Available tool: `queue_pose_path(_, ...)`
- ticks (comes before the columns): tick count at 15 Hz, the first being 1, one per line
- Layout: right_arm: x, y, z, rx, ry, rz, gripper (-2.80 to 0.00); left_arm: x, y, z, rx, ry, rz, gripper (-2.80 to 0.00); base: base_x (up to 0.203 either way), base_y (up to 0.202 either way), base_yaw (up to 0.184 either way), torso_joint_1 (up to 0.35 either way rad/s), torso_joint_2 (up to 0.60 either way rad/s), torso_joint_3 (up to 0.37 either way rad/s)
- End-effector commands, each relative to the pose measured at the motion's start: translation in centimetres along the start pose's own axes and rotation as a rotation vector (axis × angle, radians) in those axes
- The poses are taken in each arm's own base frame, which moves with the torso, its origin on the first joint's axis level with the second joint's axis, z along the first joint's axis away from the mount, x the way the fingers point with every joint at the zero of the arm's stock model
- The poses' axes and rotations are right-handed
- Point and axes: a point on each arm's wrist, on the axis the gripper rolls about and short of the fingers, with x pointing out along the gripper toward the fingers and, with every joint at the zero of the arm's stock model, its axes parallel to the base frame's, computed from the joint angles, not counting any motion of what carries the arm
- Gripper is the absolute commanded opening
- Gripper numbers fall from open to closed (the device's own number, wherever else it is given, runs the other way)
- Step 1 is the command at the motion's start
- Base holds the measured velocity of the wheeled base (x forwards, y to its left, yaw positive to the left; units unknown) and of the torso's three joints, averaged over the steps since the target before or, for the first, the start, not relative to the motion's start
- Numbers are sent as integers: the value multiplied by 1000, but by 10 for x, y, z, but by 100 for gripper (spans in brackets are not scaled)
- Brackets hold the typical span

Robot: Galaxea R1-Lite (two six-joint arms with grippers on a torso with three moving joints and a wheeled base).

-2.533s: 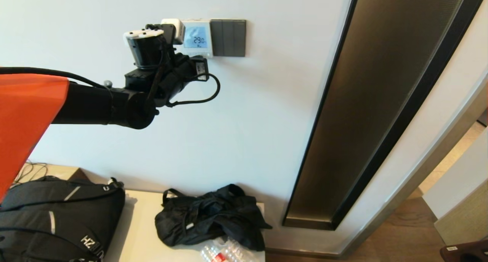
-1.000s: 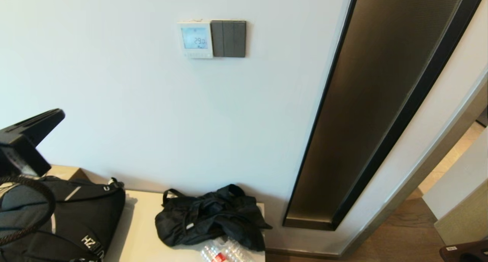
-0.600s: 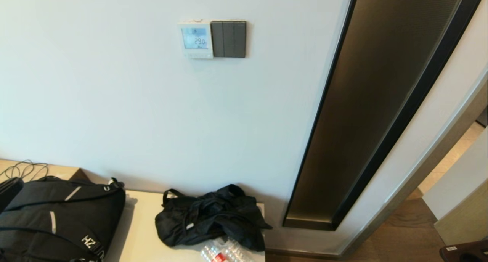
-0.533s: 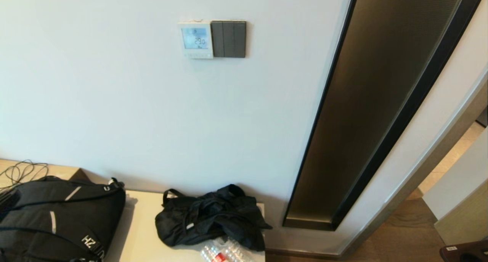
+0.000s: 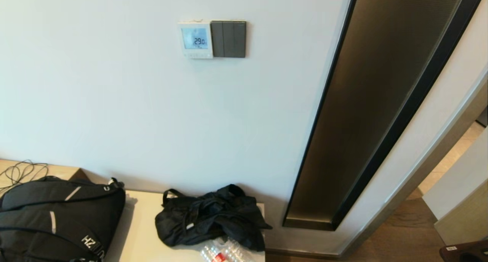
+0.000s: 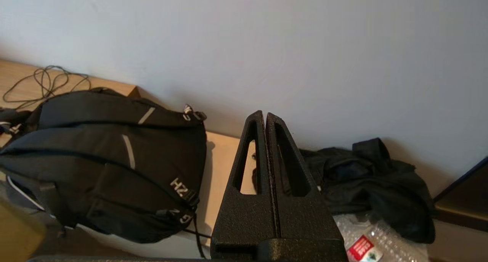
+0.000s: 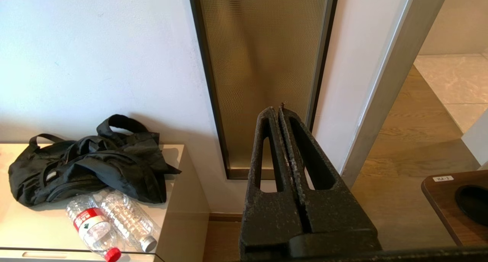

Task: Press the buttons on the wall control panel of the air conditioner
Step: Turn off the central air conditioner

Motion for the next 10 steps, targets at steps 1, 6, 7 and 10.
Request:
queue_pose_path(1, 0, 0, 0, 0, 1, 0, -280, -6, 1, -16, 0, 3, -19, -280, 0, 0, 0, 0, 0, 0)
queue_pose_path(6, 0, 0, 0, 0, 1, 0, -280, -14, 3, -31, 7, 72, -39, -280, 0, 0, 0, 0, 0, 0)
queue_pose_path(7, 0, 0, 0, 0, 0, 0, -280, -14, 3, -31, 9, 73, -40, -280, 0, 0, 0, 0, 0, 0)
queue_pose_path(10, 0, 0, 0, 0, 1, 1, -280, -14, 3, -34, 24, 96, -30, -280, 0, 0, 0, 0, 0, 0)
